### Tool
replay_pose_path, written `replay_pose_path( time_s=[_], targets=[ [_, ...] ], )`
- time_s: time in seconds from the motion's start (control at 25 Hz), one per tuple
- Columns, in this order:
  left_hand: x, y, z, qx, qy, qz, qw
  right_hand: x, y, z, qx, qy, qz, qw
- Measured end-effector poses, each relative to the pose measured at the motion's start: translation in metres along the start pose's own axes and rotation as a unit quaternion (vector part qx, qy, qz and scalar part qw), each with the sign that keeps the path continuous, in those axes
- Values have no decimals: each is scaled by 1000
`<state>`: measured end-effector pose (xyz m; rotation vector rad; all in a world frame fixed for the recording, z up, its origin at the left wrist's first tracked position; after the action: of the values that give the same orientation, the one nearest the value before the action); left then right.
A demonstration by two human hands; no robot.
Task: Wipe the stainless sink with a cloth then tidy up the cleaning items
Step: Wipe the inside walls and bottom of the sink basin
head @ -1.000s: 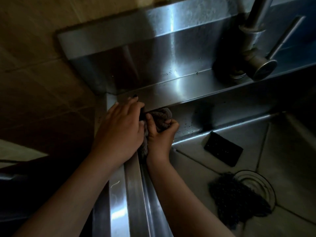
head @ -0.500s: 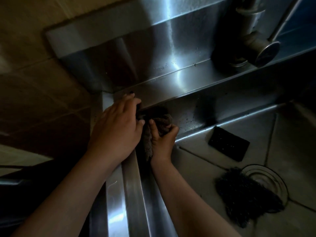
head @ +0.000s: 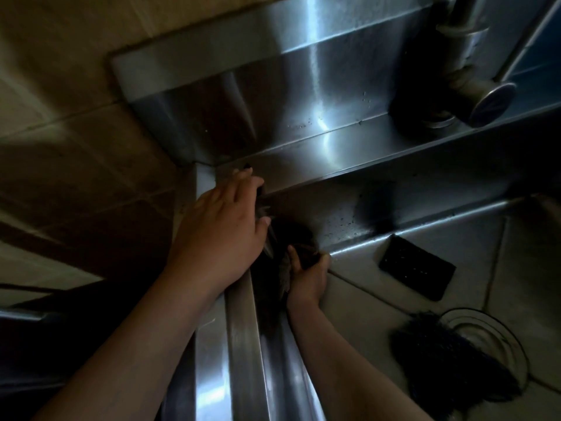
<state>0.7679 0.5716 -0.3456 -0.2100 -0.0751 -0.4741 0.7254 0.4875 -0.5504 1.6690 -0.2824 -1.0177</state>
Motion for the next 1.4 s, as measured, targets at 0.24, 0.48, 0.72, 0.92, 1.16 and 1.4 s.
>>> replay_pose_path(
  time_s=[0.24,0.48,0.72,0.92,1.16,1.4],
  targets=[
    [2,-2,2,3,-12,-1,1000,-3,-13,3,22,10,-129,991],
    [1,-2,-1,13,1,9,1000,-12,33,-3,149,-30,-166,974],
    [10,-10,7,-15,-2,-7,1000,-22,106,19,187,-88,-65,976],
    [50,-50,13,-131,-17,-129,983,-17,124,27,170,-187,-4,968],
    [64,-61,-11,-149,26,-172,973,2,99,29,124,-255,-33,958],
    [63,-62,-19,-118,34,-180,976,17,66,26,98,-273,-47,956]
  ],
)
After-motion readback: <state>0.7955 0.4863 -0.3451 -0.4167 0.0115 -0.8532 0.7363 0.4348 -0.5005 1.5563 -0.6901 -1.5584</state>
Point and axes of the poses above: each hand's wrist, its own x-axis towards the middle knuckle, its own z-axis out of the back of the hand, y = z × x, the point moved 7 cm from there along x, towards the middle knuckle, and after that the axes turned 7 degrees about -x, right-handed, at the moved point
